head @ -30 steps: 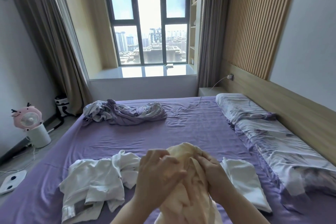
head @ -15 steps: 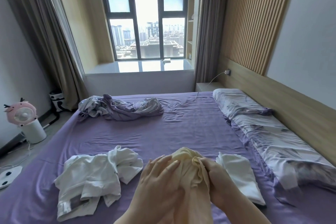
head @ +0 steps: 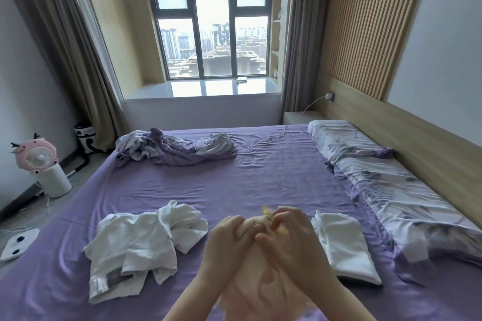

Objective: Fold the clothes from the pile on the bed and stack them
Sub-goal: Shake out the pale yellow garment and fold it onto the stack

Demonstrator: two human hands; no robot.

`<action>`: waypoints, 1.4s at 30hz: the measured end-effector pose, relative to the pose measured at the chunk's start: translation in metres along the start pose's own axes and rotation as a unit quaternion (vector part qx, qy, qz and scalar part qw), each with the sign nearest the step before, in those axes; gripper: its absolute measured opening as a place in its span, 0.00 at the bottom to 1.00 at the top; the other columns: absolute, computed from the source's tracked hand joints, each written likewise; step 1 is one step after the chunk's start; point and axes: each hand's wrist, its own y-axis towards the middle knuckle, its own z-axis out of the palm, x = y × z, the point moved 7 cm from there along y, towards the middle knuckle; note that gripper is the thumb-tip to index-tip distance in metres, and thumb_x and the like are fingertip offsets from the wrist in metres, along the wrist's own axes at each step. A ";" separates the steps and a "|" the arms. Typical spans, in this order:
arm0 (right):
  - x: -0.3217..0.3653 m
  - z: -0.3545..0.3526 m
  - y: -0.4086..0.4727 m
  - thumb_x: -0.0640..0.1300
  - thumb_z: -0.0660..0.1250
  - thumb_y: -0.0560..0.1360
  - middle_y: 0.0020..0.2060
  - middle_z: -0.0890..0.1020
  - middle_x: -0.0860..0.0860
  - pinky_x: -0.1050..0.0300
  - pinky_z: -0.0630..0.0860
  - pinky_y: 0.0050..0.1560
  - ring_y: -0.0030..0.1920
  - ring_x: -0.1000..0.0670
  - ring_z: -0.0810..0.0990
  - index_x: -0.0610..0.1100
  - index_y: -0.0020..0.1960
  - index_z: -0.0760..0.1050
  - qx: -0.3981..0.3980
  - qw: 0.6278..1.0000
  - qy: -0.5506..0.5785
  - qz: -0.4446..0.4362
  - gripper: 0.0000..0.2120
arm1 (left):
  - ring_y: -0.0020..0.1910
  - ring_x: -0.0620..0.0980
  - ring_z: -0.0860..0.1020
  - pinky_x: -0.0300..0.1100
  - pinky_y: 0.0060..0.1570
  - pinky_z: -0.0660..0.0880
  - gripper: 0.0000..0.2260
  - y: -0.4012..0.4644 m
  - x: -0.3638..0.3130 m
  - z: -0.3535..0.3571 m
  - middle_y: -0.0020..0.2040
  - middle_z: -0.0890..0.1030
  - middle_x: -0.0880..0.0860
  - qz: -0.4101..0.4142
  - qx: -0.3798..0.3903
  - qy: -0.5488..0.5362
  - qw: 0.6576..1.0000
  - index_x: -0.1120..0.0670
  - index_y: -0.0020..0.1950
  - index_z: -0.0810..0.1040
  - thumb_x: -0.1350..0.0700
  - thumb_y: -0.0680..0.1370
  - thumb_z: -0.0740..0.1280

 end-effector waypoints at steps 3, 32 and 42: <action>-0.002 0.007 -0.002 0.51 0.70 0.71 0.45 0.78 0.55 0.58 0.70 0.51 0.48 0.51 0.78 0.44 0.40 0.78 0.029 0.996 -0.077 -0.024 0.10 | 0.33 0.37 0.73 0.31 0.36 0.66 0.16 0.004 0.007 0.001 0.31 0.77 0.44 -0.024 0.027 -0.051 0.998 0.45 0.29 0.76 0.50 0.78 0.65; -0.042 0.031 0.000 0.39 0.58 0.79 0.29 0.73 0.56 0.68 0.67 0.31 0.28 0.62 0.69 0.47 0.43 0.71 0.021 0.969 0.160 0.186 0.08 | 0.37 0.37 0.74 0.38 0.41 0.71 0.05 -0.023 0.038 0.009 0.36 0.77 0.41 -0.028 0.141 -0.047 0.988 0.52 0.42 0.78 0.57 0.69 0.72; -0.087 0.027 -0.012 0.36 0.62 0.77 0.40 0.79 0.48 0.63 0.68 0.43 0.44 0.48 0.77 0.40 0.46 0.75 0.096 0.974 0.014 0.203 0.04 | 0.31 0.40 0.75 0.31 0.33 0.71 0.12 -0.014 0.056 -0.031 0.31 0.79 0.46 -0.082 -0.028 -0.177 0.980 0.51 0.36 0.80 0.63 0.77 0.66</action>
